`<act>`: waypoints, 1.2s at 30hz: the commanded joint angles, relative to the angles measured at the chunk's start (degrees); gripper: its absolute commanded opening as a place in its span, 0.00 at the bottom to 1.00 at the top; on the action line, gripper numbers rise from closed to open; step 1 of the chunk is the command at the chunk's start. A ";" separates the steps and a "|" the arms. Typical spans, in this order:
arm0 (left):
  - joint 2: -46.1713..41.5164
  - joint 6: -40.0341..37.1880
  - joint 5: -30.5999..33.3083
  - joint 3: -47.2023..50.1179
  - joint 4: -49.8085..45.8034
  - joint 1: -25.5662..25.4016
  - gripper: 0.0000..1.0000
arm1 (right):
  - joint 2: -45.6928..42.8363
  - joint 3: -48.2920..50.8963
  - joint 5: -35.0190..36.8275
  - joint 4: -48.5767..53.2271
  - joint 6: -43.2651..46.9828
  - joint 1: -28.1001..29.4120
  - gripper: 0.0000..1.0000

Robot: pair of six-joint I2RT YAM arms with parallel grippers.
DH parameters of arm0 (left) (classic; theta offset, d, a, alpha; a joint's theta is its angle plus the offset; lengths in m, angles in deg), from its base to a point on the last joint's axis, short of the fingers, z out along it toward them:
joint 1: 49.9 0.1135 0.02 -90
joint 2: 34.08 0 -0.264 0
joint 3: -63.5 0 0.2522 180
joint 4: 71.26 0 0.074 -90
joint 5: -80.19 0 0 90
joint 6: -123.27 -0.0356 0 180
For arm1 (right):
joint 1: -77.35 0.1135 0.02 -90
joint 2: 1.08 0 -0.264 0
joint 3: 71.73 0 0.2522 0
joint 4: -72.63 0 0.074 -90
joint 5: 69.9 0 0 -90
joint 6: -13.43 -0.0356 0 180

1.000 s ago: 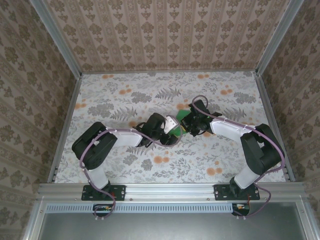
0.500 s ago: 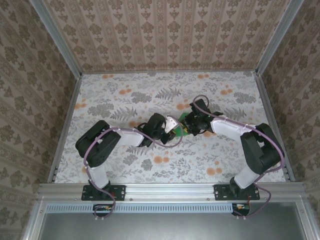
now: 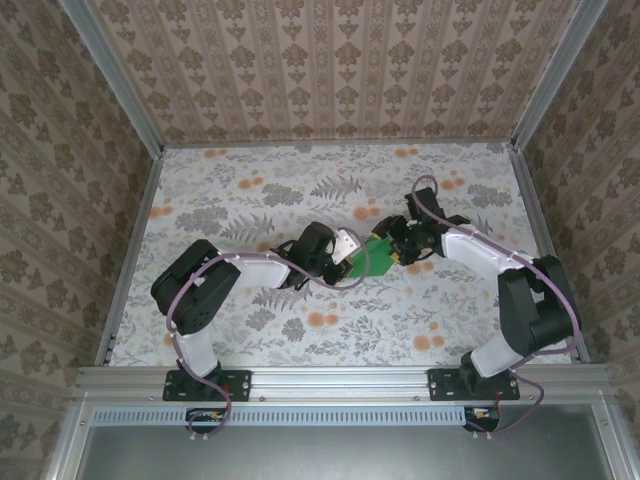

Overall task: Fold a paper plane with a square sheet of paper (pick it up from the middle)
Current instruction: Fourth fold the wing at the center of the table.

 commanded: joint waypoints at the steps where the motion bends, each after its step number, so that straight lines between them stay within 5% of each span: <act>1: 1.20 0.52 -3.12 -2.75 -6.35 -0.29 0.08 | -4.09 2.70 -2.95 1.36 8.41 -2.60 0.68; 7: 1.94 2.47 -3.18 -6.07 -12.86 -1.35 0.05 | -4.24 5.54 -9.11 -1.17 17.28 -3.90 0.68; 18: 3.52 12.43 -8.13 -8.79 -16.19 -1.85 0.05 | 3.33 7.37 -16.94 -8.23 23.08 -3.11 0.52; 36: 4.40 18.79 -13.24 -8.43 -12.93 -0.31 0.13 | 10.96 4.32 -15.17 -7.13 25.56 -2.74 0.49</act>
